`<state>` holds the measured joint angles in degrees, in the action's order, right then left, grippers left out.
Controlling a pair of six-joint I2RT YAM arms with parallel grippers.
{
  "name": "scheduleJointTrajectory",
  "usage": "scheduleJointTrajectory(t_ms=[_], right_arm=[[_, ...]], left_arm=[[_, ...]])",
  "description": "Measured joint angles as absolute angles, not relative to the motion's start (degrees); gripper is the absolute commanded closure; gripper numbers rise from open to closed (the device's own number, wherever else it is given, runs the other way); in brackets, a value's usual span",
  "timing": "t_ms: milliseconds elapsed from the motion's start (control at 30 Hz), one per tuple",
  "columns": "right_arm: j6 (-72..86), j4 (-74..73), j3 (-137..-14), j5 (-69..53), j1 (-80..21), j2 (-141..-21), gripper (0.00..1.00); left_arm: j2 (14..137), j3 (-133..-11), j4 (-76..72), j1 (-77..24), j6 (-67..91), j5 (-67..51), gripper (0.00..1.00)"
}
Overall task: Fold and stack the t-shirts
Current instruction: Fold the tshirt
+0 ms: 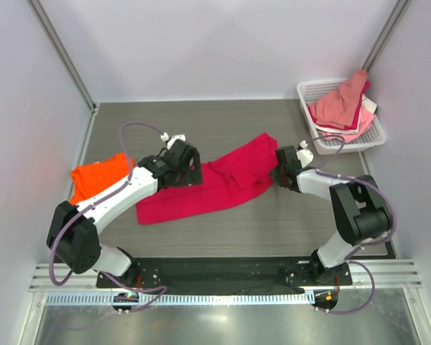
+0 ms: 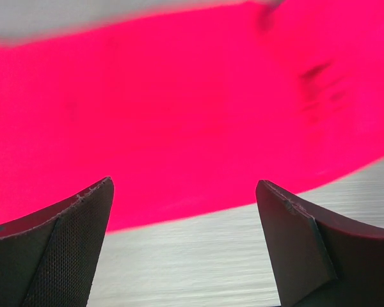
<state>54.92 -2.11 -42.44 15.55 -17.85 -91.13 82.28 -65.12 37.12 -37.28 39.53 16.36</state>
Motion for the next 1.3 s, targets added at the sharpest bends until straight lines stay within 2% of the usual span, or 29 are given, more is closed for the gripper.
scheduleJointTrajectory(t_ms=[67,167,200,233,300,333,433,533,767,900,1000,1033,1300], right_arm=[[54.5,-1.7,-46.8,14.2,-16.9,-95.5,0.77],[52.9,-1.2,-59.7,10.8,-14.5,-106.4,0.66],[52.4,-0.8,-63.9,9.7,-13.7,-109.8,0.46],[52.0,-0.3,-69.2,8.0,-12.7,-113.6,0.34],[49.7,0.3,-77.8,5.3,-11.3,-118.6,0.21],[48.9,0.5,-80.6,3.9,-10.9,-120.2,0.19],[46.2,0.5,-81.6,1.4,-9.8,-120.9,0.19],[44.5,2.0,-76.0,-0.2,-9.5,-117.7,0.19],[41.0,3.4,-60.7,-2.5,-9.6,-103.1,0.19],[40.2,3.9,-54.2,-2.7,-9.6,-93.3,0.19],[39.6,4.7,-50.4,-2.8,-9.6,-86.6,0.2],[39.4,5.1,-49.3,-2.7,-9.6,-84.7,0.2],[38.4,7.1,-42.1,-0.4,-9.6,-77.8,0.2]], left_arm=[[81.8,-61.4,39.2,-37.3,40.2,17.6,0.09],[80.2,-54.3,40.4,-37.6,40.4,18.3,0.09],[79.7,-52.6,40.8,-38.1,40.3,18.4,0.09],[79.4,-51.1,40.9,-38.8,40.0,18.6,0.09],[79.3,-50.0,41.2,-41.6,39.6,19.6,0.09],[79.4,-49.9,41.2,-43.8,39.3,20.1,0.1],[80.1,-51.0,41.5,-50.7,38.5,22.2,0.16],[83.9,-53.8,41.9,-54.8,38.0,23.5,0.23],[94.4,-57.2,45.9,-55.4,39.3,28.4,0.29],[96.4,-57.1,47.3,-55.4,40.7,30.8,0.3],[96.7,-56.9,47.8,-55.4,41.9,32.6,0.35],[97.0,-56.8,48.1,-55.4,42.4,33.3,0.4],[101.2,-57.8,52.5,-53.5,46.4,37.6,0.6]])
